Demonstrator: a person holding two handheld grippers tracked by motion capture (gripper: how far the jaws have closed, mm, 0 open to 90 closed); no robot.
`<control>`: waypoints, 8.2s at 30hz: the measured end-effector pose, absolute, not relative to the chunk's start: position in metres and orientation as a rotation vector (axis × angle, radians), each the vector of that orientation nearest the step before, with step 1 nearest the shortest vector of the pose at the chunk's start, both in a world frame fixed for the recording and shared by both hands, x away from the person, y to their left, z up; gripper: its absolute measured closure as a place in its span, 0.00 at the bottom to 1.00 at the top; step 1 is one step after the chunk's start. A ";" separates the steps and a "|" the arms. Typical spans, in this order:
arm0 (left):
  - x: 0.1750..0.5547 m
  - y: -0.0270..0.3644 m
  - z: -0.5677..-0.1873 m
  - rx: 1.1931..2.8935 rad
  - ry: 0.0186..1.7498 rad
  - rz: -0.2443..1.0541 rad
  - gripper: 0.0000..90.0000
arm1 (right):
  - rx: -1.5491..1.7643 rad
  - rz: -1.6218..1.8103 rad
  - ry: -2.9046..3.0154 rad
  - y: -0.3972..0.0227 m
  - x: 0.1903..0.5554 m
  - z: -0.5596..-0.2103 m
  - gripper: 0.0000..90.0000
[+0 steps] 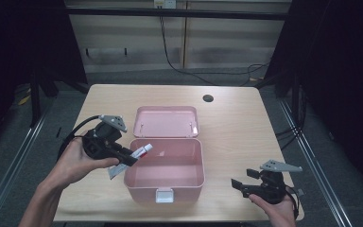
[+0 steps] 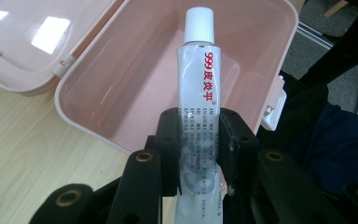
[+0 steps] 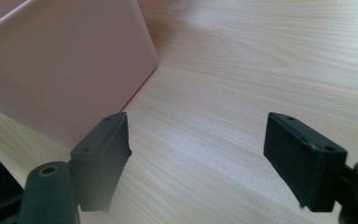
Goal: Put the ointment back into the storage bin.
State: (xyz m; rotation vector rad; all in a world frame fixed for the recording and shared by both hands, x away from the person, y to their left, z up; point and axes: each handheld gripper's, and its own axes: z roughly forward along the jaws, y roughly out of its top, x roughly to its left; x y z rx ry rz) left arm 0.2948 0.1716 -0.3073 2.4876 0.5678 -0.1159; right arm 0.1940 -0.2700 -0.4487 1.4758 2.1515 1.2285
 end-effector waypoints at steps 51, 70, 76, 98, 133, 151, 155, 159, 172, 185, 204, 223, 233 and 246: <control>0.301 0.094 -0.325 2.562 0.392 -0.158 0.79 | 1.480 1.237 2.238 -0.268 0.196 -0.452 0.16; 0.303 0.070 -0.354 2.647 0.343 -0.201 0.79 | 1.465 1.249 2.250 -0.266 0.196 -0.451 0.16; 0.302 0.064 -0.364 2.663 0.333 -0.218 0.79 | 1.474 1.238 2.247 -0.266 0.197 -0.451 0.16; 0.305 0.045 -0.394 2.757 0.286 -0.322 0.79 | 1.478 1.226 2.251 -0.266 0.197 -0.452 0.16; 0.310 0.029 -0.427 2.821 0.283 -0.462 0.79 | 1.473 1.222 2.275 -0.265 0.197 -0.452 0.16; 0.314 0.021 -0.446 2.839 0.264 -0.556 0.79 | 1.474 1.218 2.276 -0.265 0.198 -0.453 0.16; 0.315 0.021 -0.450 2.841 0.281 -0.560 0.79 | 1.479 1.215 2.272 -0.265 0.198 -0.453 0.16; 0.314 0.020 -0.454 2.850 0.287 -0.566 0.79 | 1.476 1.217 2.273 -0.265 0.198 -0.453 0.16; 0.316 0.020 -0.460 2.867 0.296 -0.589 0.76 | 1.473 1.208 2.276 -0.265 0.198 -0.453 0.16; 0.317 0.020 -0.456 2.852 0.350 -0.540 0.67 | 1.473 1.208 2.275 -0.265 0.198 -0.453 0.16; 0.317 0.034 -0.418 2.719 0.423 -0.404 0.56 | 1.476 1.213 2.274 -0.265 0.197 -0.452 0.16; 0.307 0.051 -0.383 2.634 0.403 -0.269 0.59 | 1.476 1.213 2.273 -0.265 0.198 -0.452 0.16; 0.301 0.068 -0.358 2.596 0.388 -0.189 0.56 | 1.478 1.213 2.273 -0.265 0.197 -0.452 0.16; 0.289 0.087 -0.337 2.577 0.385 -0.082 0.56 | 1.474 1.210 2.271 -0.265 0.197 -0.452 0.16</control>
